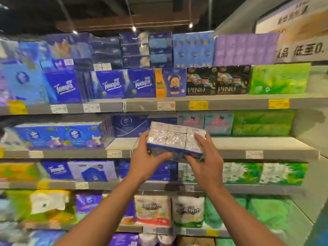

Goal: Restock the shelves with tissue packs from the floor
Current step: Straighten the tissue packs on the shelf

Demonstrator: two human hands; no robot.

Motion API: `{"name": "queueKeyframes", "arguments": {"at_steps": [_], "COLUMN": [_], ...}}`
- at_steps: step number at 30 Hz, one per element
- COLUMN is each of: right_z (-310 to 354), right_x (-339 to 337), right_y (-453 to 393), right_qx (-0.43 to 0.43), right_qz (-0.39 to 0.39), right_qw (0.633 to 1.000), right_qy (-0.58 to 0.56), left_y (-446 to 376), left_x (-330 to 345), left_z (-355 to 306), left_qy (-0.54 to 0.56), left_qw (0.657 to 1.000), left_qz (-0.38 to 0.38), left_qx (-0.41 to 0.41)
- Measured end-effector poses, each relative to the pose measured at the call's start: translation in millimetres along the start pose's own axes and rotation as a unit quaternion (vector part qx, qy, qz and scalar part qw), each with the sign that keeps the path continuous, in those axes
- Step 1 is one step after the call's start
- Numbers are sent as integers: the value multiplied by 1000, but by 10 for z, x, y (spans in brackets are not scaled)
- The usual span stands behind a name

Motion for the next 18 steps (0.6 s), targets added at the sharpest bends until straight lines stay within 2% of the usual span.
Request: {"name": "queueKeyframes", "arguments": {"at_steps": [13, 18], "right_z": [-1208, -1571], "right_x": [1251, 1521], "right_y": [-963, -1181], "right_qx": [-77, -19], "right_qz": [64, 135], "right_qw": [995, 991], "right_qy": [-6, 9], "left_y": [-1331, -1583], "left_x": [161, 253], "left_z": [946, 1258], "left_qy": [-75, -75], "left_qw": [992, 990], "left_qz": [-96, -104], "left_qx": [-44, -62]}}
Point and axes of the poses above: each hand's wrist, its own y-axis away from the middle knuckle, its own x-axis out of the palm, z = x × y, the point moved 4 cm from there along -y, towards the middle knuckle, and after that the axes turned 6 degrees about -y, right-handed, at the moved point
